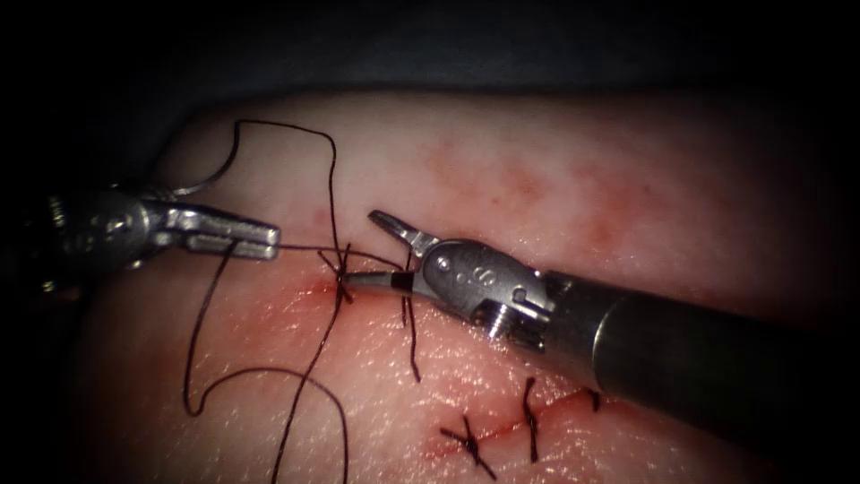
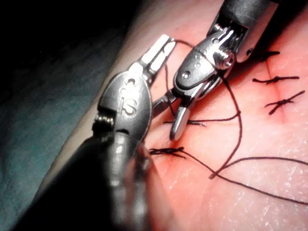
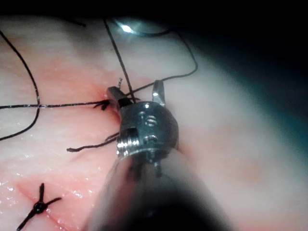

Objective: Wound Closure
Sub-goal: Snip working end of suture with right-side blades

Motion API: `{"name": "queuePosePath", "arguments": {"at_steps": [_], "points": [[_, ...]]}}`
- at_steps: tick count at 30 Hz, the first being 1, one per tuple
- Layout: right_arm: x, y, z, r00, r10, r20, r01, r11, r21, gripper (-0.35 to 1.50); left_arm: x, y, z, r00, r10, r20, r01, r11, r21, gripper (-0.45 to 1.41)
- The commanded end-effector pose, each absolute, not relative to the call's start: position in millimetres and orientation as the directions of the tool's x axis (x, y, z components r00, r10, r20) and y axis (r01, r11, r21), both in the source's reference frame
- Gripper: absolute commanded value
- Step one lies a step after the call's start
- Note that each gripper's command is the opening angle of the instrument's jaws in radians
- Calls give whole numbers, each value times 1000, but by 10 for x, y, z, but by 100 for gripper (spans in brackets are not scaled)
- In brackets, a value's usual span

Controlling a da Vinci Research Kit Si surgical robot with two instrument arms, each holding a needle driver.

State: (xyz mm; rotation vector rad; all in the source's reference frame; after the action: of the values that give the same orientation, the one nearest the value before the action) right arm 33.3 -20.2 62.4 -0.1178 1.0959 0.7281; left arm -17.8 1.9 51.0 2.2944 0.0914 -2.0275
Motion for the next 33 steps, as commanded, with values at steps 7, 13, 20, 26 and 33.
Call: {"name": "queuePosePath", "arguments": {"at_steps": [7, 13, 20, 26, 33], "points": [[355, -198, 633, 275, 450, -850, -573, 787, 231, 130, -188, 20, 505, 122, -17, -992, 99, -995, 29, -45], [356, -198, 634, 277, 444, -852, -571, 789, 226, 125, -192, 12, 500, 119, -26, -993, 107, -994, 38, -45], [360, -197, 640, 284, 434, -855, -572, 792, 212, 84, -196, 6, 495, 114, -33, -993, 118, -992, 47, -45], [361, -199, 641, 302, 439, -846, -557, 802, 217, -35, -200, -5, 490, 110, -45, -993, 130, -990, 59, -45], [353, -198, 636, 297, 446, -844, -558, 798, 226, -35, -202, -17, 483, 111, -58, -992, 142, -987, 74, -45]]}}
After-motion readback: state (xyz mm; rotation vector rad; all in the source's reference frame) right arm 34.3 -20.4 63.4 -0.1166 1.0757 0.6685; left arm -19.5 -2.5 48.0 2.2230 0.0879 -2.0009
